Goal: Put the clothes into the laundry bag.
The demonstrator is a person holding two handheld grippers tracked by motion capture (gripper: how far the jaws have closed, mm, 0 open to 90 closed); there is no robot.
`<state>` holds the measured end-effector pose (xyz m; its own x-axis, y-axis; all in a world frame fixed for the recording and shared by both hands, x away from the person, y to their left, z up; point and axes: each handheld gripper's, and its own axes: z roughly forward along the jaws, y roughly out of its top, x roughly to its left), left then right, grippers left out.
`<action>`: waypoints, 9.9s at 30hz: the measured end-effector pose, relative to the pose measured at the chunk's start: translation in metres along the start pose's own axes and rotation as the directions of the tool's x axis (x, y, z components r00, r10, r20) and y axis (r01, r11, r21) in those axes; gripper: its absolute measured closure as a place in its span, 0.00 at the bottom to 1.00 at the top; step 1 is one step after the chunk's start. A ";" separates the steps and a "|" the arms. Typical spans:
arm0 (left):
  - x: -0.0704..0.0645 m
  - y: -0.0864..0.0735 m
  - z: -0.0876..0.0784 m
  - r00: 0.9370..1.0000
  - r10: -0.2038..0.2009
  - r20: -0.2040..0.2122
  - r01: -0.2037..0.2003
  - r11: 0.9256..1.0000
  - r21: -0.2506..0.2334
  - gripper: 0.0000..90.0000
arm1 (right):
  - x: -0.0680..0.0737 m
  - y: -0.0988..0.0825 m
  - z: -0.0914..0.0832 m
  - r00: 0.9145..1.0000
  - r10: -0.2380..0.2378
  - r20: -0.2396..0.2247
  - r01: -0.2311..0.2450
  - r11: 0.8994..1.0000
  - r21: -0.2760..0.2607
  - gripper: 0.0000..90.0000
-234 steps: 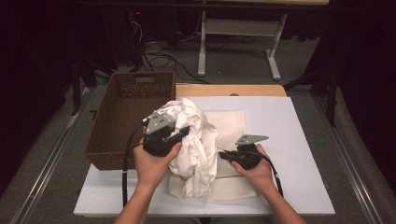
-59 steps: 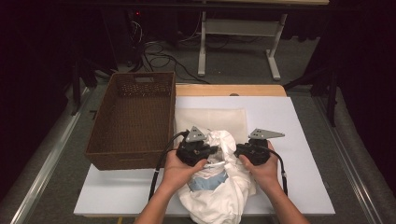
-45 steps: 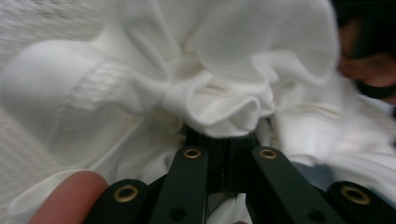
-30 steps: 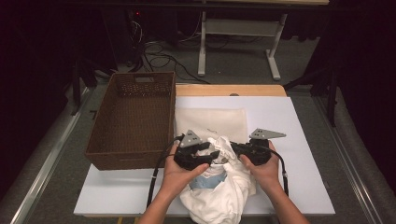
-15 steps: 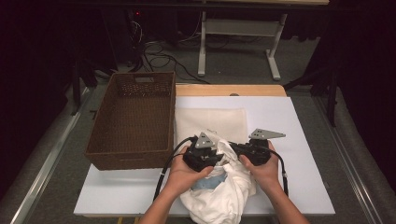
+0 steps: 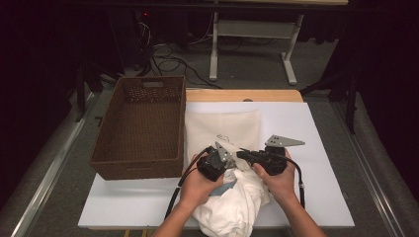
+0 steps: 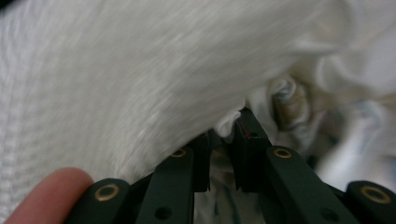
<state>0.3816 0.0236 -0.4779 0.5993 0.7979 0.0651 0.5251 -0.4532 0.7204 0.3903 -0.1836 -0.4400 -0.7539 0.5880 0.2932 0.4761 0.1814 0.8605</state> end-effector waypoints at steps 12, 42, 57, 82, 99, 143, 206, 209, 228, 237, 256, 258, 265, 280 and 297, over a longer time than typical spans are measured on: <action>0.007 0.003 -0.053 0.937 -0.058 0.344 0.126 0.976 -0.177 0.52 | -0.008 -0.003 0.001 0.999 -0.001 0.034 0.001 1.000 0.010 0.99; -0.021 0.001 -0.005 0.995 -0.082 0.048 0.085 0.995 -0.061 0.90 | -0.001 -0.005 0.003 0.999 -0.025 0.025 0.024 0.999 0.025 0.99; 0.009 -0.027 -0.079 0.986 -0.129 0.103 0.144 0.977 -0.154 0.27 | -0.007 -0.007 0.002 0.999 -0.010 0.034 0.009 1.000 0.026 0.99; -0.006 -0.007 -0.036 0.982 -0.128 0.140 0.142 0.985 -0.096 0.96 | 0.002 -0.007 0.005 1.000 -0.010 -0.010 0.010 0.999 0.031 0.99; -0.002 -0.003 -0.065 0.954 -0.141 0.265 0.185 0.971 -0.149 0.36 | -0.003 -0.008 0.002 1.000 -0.026 0.016 0.025 0.999 0.037 0.99; -0.013 -0.008 -0.033 0.964 -0.211 0.161 0.233 0.963 -0.136 0.41 | 0.003 -0.011 0.003 0.999 -0.042 0.014 0.042 0.998 0.038 0.99; -0.010 -0.070 -0.066 0.972 -0.188 0.143 0.190 0.982 -0.002 0.18 | 0.000 -0.014 0.003 0.999 -0.033 0.013 0.033 0.998 0.050 0.99; -0.016 -0.066 -0.052 0.971 -0.190 0.144 0.184 0.981 0.053 0.22 | 0.000 -0.014 0.003 0.999 -0.032 0.012 0.031 0.998 0.051 0.99; -0.015 -0.020 -0.015 0.963 -0.263 0.066 0.267 0.962 -0.053 0.88 | 0.005 -0.013 0.003 0.999 -0.040 0.001 0.040 0.998 0.051 0.99; -0.004 -0.021 0.001 0.953 -0.303 0.020 0.303 0.952 -0.049 0.82 | 0.004 -0.015 0.003 0.999 -0.042 -0.003 0.042 0.997 0.071 0.99; -0.036 -0.027 -0.023 0.964 -0.218 0.153 0.219 0.976 0.012 0.19 | 0.002 -0.015 0.005 0.999 -0.034 0.007 0.034 0.997 0.072 0.99; -0.037 -0.027 -0.011 0.976 -0.208 0.067 0.208 0.978 0.006 0.32 | 0.003 -0.016 0.006 0.999 -0.034 0.002 0.034 0.997 0.071 0.99; -0.033 -0.018 -0.003 0.978 -0.210 -0.001 0.210 0.977 -0.034 0.78 | 0.003 -0.017 0.006 0.999 -0.035 -0.004 0.035 0.997 0.072 0.99; -0.003 -0.016 0.016 0.954 -0.292 -0.069 0.285 0.954 -0.089 0.73 | 0.002 -0.018 0.006 1.000 -0.028 0.013 0.027 0.996 0.088 0.99; -0.023 -0.037 -0.020 0.968 -0.193 0.158 0.200 0.980 -0.025 0.23 | -0.001 -0.017 0.007 1.000 -0.023 0.013 0.022 0.996 0.084 0.99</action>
<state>0.3358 0.0297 -0.4918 0.5744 0.7973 -0.1853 0.6190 -0.2749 0.7357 0.3864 -0.1813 -0.4579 -0.7586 0.5940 0.2679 0.4962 0.2601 0.8283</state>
